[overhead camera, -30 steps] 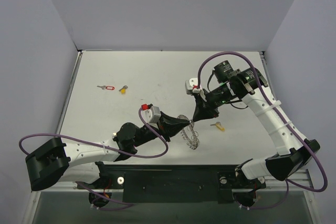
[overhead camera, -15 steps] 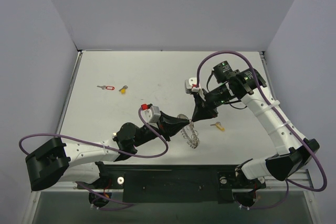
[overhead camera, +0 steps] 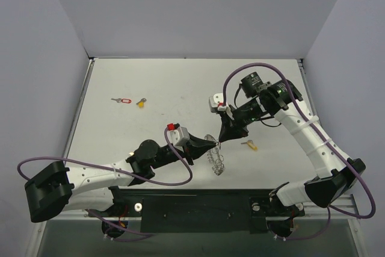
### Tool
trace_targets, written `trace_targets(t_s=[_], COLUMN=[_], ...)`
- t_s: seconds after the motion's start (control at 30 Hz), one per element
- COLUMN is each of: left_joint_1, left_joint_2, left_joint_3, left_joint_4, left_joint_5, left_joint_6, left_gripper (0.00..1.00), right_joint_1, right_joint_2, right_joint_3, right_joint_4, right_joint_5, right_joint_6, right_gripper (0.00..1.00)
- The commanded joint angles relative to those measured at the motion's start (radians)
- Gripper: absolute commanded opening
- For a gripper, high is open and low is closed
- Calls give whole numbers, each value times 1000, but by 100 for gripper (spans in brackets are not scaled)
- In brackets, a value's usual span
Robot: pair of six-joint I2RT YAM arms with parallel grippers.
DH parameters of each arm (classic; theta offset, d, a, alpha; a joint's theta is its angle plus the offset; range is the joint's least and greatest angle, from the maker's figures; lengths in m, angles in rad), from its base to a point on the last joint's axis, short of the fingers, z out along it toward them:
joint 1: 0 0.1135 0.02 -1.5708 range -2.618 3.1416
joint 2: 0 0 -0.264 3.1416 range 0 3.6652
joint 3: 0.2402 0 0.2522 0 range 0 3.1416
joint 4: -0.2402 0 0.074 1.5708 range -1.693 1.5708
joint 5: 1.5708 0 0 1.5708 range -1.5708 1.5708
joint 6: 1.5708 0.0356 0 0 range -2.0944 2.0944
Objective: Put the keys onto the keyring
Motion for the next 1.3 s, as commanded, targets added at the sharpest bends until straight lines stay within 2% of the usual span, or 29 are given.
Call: trace_targets(t_s=[0.0, 0.57, 1.27], left_joint_1=[-4, 2, 4], left_joint_2=[-28, -77, -41], left_joint_3=[51, 13, 8], left_joint_4=[-19, 9, 92], left_joint_5=[21, 23, 29], left_joint_6=[41, 43, -3], left_gripper=[0, 0, 0], right_joint_1=[18, 9, 7], right_joint_2=[8, -2, 11], right_joint_3=[4, -16, -14], right_joint_4=[-35, -41, -30], right_joint_5=[-19, 8, -42], right_joint_6=[-13, -36, -17], right_gripper=[0, 0, 0])
